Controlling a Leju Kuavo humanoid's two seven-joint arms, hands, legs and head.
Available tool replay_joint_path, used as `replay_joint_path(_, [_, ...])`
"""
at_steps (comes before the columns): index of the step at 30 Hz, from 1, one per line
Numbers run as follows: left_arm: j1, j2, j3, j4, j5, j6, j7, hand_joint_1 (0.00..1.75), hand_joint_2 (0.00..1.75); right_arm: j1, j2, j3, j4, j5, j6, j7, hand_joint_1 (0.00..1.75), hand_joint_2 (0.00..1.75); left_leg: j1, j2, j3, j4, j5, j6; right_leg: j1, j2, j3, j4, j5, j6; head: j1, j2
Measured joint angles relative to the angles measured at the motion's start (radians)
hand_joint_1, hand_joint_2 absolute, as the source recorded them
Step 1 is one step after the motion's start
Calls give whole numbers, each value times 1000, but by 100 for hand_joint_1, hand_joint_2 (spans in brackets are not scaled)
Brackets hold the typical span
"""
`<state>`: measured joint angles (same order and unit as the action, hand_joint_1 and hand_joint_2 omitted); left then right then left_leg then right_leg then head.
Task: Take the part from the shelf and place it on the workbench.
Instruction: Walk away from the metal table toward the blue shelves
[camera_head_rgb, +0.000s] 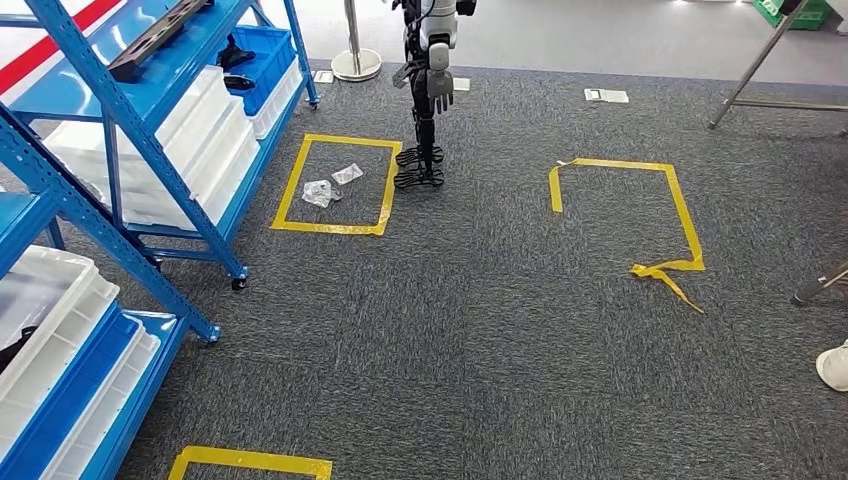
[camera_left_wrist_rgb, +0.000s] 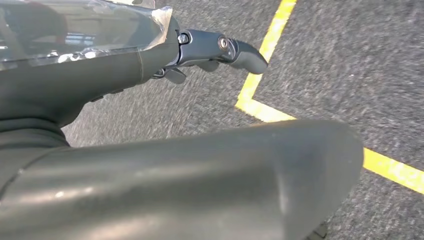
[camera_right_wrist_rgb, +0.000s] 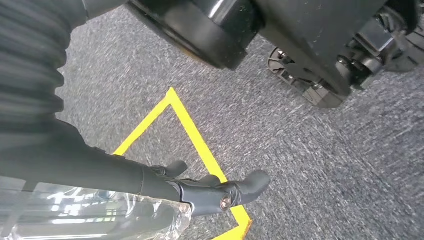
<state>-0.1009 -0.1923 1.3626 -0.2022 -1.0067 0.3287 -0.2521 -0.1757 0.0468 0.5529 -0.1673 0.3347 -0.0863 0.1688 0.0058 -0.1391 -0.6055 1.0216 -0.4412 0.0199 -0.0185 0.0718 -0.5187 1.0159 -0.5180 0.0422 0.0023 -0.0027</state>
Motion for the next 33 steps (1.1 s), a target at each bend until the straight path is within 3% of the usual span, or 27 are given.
replay_joint_path(1, [2, 0, 0, 0, -1, -1, 0, 0, 0, -2, 1, 0, 0, -1, -1, 1, 0, 175, 1, 3, -3, 2, -1, -5, -1, -12, 3, -2, 3, -8, -1, 0])
replay_joint_path(3, [3, 1, 0, 0, -5, -1, 0, 0, 0, -1, 3, 0, 0, -1, -3, 2, 0, 175, 0, 52, -30, 55, -36, -14, -5, -41, 7, -8, 9, -24, -7, 0])
replay_joint_path(5, [0, 1, 0, 0, -9, -2, 0, 0, 0, 3, 2, 0, 0, -2, -5, 2, 0, 175, -1, 115, -91, 181, -104, -20, -1, -73, 8, -9, 8, -35, -13, 0])
replay_joint_path(7, [0, 2, 0, 0, -9, -2, 0, 0, 0, 5, 0, 0, 0, -2, -5, 3, 0, 175, 1, 132, -139, 282, -136, -24, 4, -105, 7, -9, 5, -39, -14, 0])
replay_joint_path(8, [1, 2, 0, 0, -10, -2, 1, 0, 0, 5, 0, 0, 0, -2, -5, 3, 0, 175, 3, 135, -137, 281, -125, -25, 5, -119, 8, -9, 4, -40, -14, 0])
replay_joint_path(9, [2, 2, 0, 0, -10, -2, 2, 0, 0, 5, 0, 0, 0, -1, -6, 4, 0, 175, 3, 141, -113, 240, -98, -23, 6, -132, 10, -9, 2, -41, -14, 0])
replay_joint_path(11, [2, 3, 0, 0, -11, -2, 4, 0, 0, 5, 1, 0, 0, -1, -7, 4, 0, 175, -1, 185, -34, 98, -40, -14, 9, -153, 16, -9, -3, -38, -14, 0])
replay_joint_path(13, [-2, 4, -1, 0, -13, -1, 6, 0, 0, 4, 1, 0, 0, 1, -8, 4, 0, 175, -11, 223, 12, 13, -19, -2, 16, -172, 21, -9, -8, -30, -12, 0])
replay_joint_path(14, [-4, 4, -1, 0, -14, -1, 6, 0, 0, 4, 1, 0, 0, 1, -8, 4, 0, 175, -15, 224, 13, 5, -22, 3, 18, -182, 23, -10, -10, -26, -11, 0])
replay_joint_path(16, [-3, 5, -1, 0, -14, 0, 7, 0, 0, 3, 3, 0, 0, 2, -9, 4, 0, 175, -14, 198, 14, -3, -16, 12, 20, -197, 29, -13, -14, -16, -11, 0])
replay_joint_path(18, [-3, 6, -1, 0, -14, 1, 7, 0, 0, 2, 3, 0, 0, 2, -10, 4, 0, 175, -7, 173, 20, -15, -7, 25, 20, -159, 17, 21, -37, -10, -8, 0])
replay_joint_path(20, [-5, 6, -1, 0, -14, 1, 8, 0, 0, 4, 0, 0, 0, 1, -9, 3, 0, 175, -2, 147, 19, -20, -1, 33, 15, -98, -36, 135, -90, -14, -4, 0])
replay_joint_path(22, [-5, 5, -1, 0, -14, 1, 8, 0, 0, 1, -2, -1, 0, -1, -8, 1, 0, 175, -2, 119, 16, -19, 1, 34, 12, -80, -97, 255, -128, -12, -3, 0])
replay_joint_path(23, [-4, 4, -1, 0, -13, 2, 9, 0, 0, -1, -3, -1, 0, -1, -8, 0, 0, 175, -1, 104, 15, -19, 2, 33, 10, -78, -106, 270, -125, -5, -3, 0])
replay_joint_path(24, [-3, 4, 0, 0, -12, 3, 10, 0, 0, -2, -4, -1, 0, 0, -7, 1, 0, 175, 0, 89, 16, -18, 3, 31, 6, -76, -95, 245, -105, 6, -3, 0])
replay_joint_path(25, [-3, 3, 0, 0, -10, 4, 11, 0, 0, -2, -4, -1, 0, 1, -6, 1, 0, 175, 2, 73, 16, -16, 4, 28, 2, -67, -68, 183, -72, 18, -2, 0])
replay_joint_path(26, [-3, 3, 0, 0, -9, 5, 12, 0, 0, -1, -5, -1, 0, 2, -4, 1, 0, 175, 3, 58, 14, -13, 4, 24, -5, -45, -35, 108, -42, 28, -1, 0])
replay_joint_path(27, [-3, 3, 0, 0, -8, 5, 13, 0, 0, 1, -5, -1, 0, 3, -3, 1, 0, 175, 3, 44, 12, -9, 4, 18, -8, -24, -10, 47, -19, 31, 0, 0])
replay_joint_path(29, [-3, 3, 0, 0, -8, 6, 15, 0, 0, 3, -5, -1, 0, 4, -1, 1, 0, 175, 0, 24, 3, -6, 7, 5, -10, -1, 9, -5, -4, 20, 0, 0])
replay_joint_path(31, [1, 3, 0, 0, -8, 9, 17, 0, 0, 0, -3, -1, 0, 6, -1, 1, 0, 175, 3, 14, -4, -8, 13, -8, -8, -20, 10, -6, 2, 1, -1, 0])
replay_joint_path(33, [2, 3, 0, 0, -7, 15, 20, 0, 0, -2, 0, -1, 0, 9, 0, 1, 0, 175, 3, 54, -18, 17, -5, -17, -11, -42, 13, -9, 7, -14, -6, 0])
